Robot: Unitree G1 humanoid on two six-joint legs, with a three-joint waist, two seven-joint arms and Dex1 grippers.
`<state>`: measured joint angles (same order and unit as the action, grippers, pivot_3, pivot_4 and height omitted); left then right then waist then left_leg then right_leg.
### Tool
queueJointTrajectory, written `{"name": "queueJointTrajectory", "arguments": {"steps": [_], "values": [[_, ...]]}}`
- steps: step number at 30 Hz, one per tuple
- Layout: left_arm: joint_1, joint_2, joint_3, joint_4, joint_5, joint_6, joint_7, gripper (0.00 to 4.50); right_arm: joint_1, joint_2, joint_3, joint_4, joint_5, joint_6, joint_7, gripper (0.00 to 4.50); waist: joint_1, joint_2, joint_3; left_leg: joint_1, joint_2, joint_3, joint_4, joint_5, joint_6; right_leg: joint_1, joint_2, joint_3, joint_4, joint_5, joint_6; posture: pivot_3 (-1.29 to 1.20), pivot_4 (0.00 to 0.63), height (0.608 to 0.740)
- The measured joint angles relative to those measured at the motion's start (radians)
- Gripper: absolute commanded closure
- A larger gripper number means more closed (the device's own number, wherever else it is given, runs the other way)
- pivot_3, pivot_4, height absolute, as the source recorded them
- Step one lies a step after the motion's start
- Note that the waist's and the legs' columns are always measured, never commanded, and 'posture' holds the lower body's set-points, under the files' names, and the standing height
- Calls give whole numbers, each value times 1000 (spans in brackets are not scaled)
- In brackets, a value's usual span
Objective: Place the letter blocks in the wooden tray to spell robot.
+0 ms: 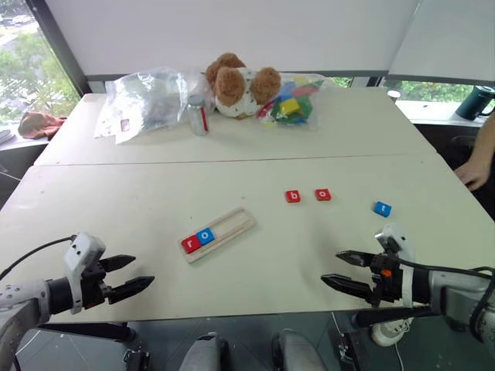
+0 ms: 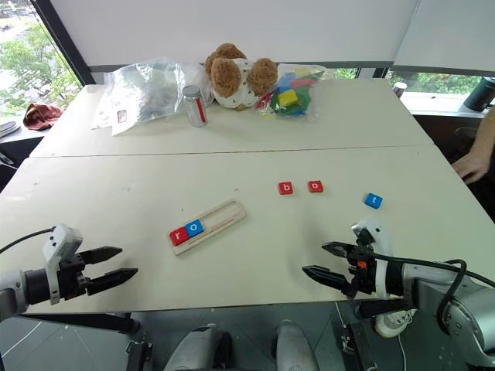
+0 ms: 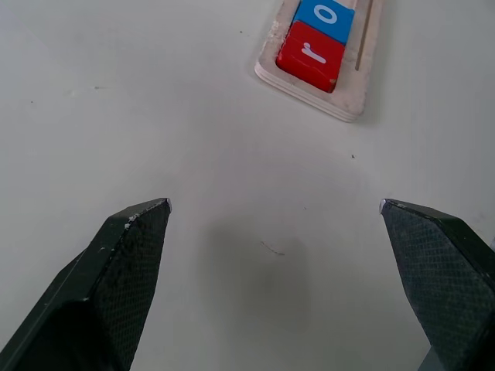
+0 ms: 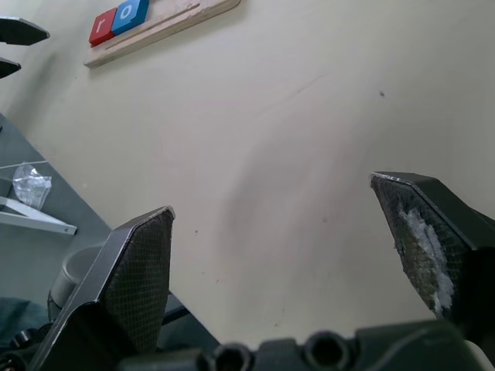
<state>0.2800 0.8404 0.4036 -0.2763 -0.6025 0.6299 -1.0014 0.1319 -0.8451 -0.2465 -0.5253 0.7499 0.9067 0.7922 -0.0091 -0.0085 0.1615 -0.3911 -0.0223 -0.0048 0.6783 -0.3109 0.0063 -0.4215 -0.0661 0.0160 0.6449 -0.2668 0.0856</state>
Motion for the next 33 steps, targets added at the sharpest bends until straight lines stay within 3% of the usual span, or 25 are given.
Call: {"name": "queueJointTrajectory", "arguments": {"steps": [14, 24, 27, 33], "values": [[-16, -3, 4, -1, -13, 17, 31, 0, -36, 16, 45, 27, -13, -15, -4, 94, 0, 0, 0, -1, 0, 0, 0, 0, 0, -1, 0, 0, 0, 0, 0, 0, 150, 740], [-102, 40, 5, 64, 31, -28, 39, 0, -153, 23, 112, 135, -128, -87, -29, 94, -2, 0, 0, -1, 0, 0, -3, 0, 0, -4, 0, 0, 0, 2, 3, 0, 150, 740], [-200, 65, -18, 87, 39, -29, 26, 0, -179, 15, 118, 141, -147, -91, -20, 94, 8, 0, 0, -1, 0, 0, -1, 0, 0, -3, 0, 0, 0, 2, 3, 0, 150, 740], [-396, 41, -193, 22, 65, -57, 10, 0, -351, 25, 159, 101, -90, 43, -32, 94, 6, 0, 0, -2, -1, 1, -1, 0, 0, -3, 0, 0, 0, 2, 3, 0, 150, 740]]}}
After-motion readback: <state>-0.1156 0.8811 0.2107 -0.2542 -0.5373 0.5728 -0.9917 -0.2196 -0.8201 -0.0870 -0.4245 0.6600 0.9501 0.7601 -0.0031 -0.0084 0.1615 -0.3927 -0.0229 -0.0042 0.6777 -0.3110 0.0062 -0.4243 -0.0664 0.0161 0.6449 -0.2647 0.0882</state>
